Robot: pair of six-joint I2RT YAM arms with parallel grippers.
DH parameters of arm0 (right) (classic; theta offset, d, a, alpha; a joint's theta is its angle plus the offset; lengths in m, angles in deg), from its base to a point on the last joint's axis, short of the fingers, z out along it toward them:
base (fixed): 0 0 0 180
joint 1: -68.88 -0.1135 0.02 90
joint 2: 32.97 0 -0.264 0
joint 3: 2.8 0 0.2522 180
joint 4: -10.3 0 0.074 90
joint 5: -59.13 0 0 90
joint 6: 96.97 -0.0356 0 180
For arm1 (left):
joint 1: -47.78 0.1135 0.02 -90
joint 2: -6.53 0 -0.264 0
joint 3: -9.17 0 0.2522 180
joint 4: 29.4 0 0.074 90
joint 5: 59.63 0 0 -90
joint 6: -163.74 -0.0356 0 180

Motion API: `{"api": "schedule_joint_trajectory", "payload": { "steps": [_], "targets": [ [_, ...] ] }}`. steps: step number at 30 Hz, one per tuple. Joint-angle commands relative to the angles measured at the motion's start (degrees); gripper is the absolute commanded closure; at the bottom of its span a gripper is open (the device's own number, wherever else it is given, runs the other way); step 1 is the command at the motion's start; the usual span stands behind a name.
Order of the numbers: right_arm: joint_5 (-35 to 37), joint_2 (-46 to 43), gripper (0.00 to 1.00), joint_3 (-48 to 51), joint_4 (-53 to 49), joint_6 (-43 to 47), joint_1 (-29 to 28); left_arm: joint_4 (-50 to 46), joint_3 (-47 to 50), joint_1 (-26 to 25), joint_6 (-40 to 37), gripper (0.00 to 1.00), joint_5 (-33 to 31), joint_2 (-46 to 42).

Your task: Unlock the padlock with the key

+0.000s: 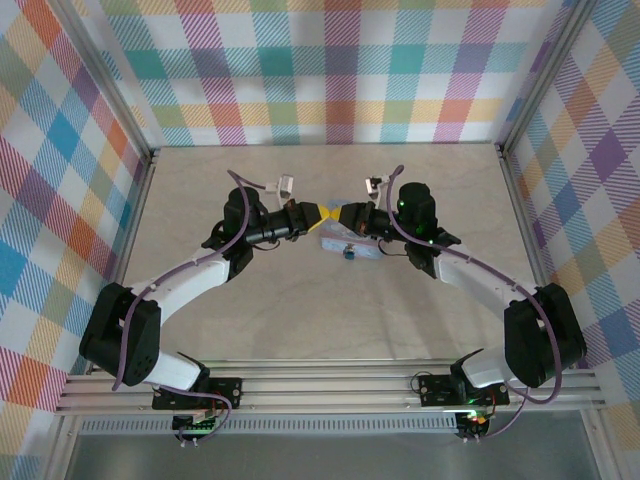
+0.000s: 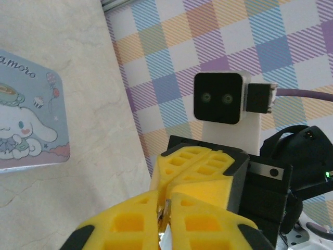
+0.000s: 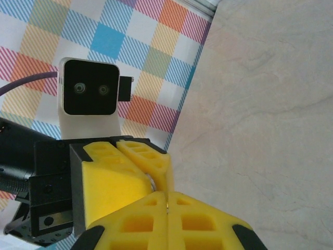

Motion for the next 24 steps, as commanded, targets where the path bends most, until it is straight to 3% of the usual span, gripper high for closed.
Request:
{"api": "schedule_joint_trajectory", "payload": {
  "steps": [1, 5, 7, 11, 14, 18, 24],
  "targets": [
    [-2.27, -2.13, 1.0, -2.89, -4.47, 4.55, 0.72, -6.37, -2.85, -0.66, -7.35, 0.81, 0.77, -3.01],
    [-4.75, -2.18, 1.0, -8.64, -20.28, 15.53, 2.08, -24.71, -8.73, -0.07, -20.08, 0.71, 0.74, -5.69],
    [-4.89, -1.28, 1.0, -14.33, -33.48, 25.83, 2.17, -35.91, -13.14, -0.07, -28.79, 0.68, 1.03, -6.31],
    [-5.24, 0.99, 1.0, -22.18, -48.56, 38.09, 2.17, -49.05, -17.88, -0.1, -40.73, 0.61, -0.09, -7.74],
    [-7.86, 2.54, 1.0, -26.05, -54.59, 43.41, 2.17, -50.87, -18.41, -0.16, -47.06, 0.57, 1.9, -8.61],
    [-10.56, 4.04, 1.0, -29.59, -60.96, 48.63, 2.12, -45.84, -14.54, -0.77, -52.74, 0.52, 2.46, -11.64],
    [-8.63, 3.73, 1.0, -31.05, -66.73, 56.07, 2.03, -45.51, -15.36, -1.08, -54.36, 0.53, 5.18, -10.1]
  ]
}}
